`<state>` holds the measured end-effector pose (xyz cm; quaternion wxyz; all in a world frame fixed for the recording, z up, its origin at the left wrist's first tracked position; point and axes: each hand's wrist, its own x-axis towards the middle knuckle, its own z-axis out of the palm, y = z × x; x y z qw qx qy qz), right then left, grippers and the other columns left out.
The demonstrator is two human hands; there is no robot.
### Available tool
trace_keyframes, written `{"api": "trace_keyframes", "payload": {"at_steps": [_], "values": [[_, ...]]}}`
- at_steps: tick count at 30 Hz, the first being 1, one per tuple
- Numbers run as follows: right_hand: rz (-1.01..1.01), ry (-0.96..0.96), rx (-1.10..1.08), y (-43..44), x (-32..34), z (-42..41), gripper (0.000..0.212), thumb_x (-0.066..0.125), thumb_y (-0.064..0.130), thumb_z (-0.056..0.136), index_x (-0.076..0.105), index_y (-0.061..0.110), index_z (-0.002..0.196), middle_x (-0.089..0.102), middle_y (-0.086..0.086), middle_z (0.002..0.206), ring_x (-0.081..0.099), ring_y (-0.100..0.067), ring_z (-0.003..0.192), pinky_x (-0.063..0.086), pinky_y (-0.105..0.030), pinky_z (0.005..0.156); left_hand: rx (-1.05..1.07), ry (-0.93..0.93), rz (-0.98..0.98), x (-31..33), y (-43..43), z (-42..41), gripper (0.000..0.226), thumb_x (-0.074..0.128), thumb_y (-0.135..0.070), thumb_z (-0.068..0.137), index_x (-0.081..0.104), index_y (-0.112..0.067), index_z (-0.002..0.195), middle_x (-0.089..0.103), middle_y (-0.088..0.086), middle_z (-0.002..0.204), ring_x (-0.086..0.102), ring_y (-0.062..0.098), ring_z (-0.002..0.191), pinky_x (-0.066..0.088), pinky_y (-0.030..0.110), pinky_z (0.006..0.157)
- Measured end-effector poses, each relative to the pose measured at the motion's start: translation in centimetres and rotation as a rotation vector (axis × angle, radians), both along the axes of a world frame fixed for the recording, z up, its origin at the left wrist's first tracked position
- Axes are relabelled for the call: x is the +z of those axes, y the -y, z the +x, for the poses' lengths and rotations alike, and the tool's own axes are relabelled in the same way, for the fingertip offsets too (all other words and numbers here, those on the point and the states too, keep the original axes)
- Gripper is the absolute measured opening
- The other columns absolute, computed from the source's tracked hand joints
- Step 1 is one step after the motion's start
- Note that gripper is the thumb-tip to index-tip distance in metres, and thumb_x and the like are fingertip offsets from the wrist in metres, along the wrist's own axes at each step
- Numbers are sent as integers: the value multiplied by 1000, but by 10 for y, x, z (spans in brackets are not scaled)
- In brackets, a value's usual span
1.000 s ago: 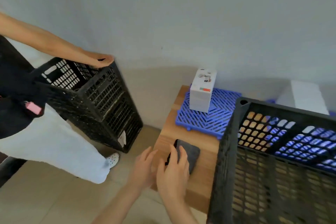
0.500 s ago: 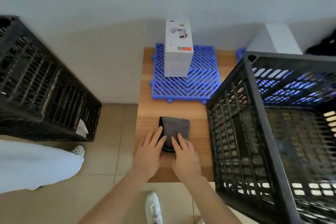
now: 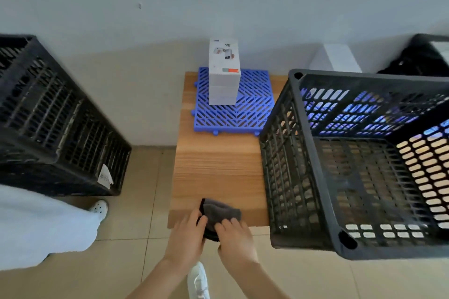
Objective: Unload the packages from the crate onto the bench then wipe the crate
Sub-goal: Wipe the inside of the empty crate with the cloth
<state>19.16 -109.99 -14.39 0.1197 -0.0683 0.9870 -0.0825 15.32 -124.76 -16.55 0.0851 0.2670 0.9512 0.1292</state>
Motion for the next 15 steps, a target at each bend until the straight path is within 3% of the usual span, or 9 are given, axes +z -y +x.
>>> {"api": "trace_keyframes", "payload": {"at_steps": [3, 7, 10, 12, 15], "values": [[-125, -33, -30, -4, 17, 19, 40, 76, 31, 31, 57, 29, 66, 55, 12, 67, 56, -11, 65, 47, -20, 59, 117, 76, 151, 13, 7, 32, 51, 84, -7, 57, 54, -24, 95, 51, -7, 97, 57, 12, 63, 39, 20, 47], [-384, 36, -57, -13, 63, 34, 35, 59, 28, 70, 50, 20, 102, 53, 2, 107, 50, -23, 99, 42, -29, 82, 214, -2, 319, 57, 5, 62, 54, 69, 6, 70, 54, -21, 115, 46, -11, 125, 61, 13, 92, 45, 20, 65], [-551, 26, -36, -25, 107, 64, 49, 56, 28, 84, 38, 31, 130, 59, 3, 115, 55, -20, 103, 47, -33, 84, 198, -134, 456, 106, -10, 91, 61, 68, 11, 71, 54, -20, 122, 45, -12, 130, 57, 9, 108, 48, 21, 79], [-628, -31, -29, -38, 139, 88, 53, 52, 24, 90, 34, 36, 138, 63, 4, 118, 59, -19, 103, 50, -32, 84, 186, -221, 545, 139, -24, 112, 54, 68, -2, 80, 53, -22, 127, 48, -13, 130, 58, 11, 112, 49, 24, 85], [-831, -90, -121, -72, 187, 125, 46, 55, 24, 92, 46, 34, 136, 63, 12, 122, 57, -5, 110, 44, -15, 91, 242, -298, 663, 182, -47, 141, 49, 54, -38, 90, 49, -24, 136, 48, -17, 135, 56, 6, 118, 52, 26, 88]]}}
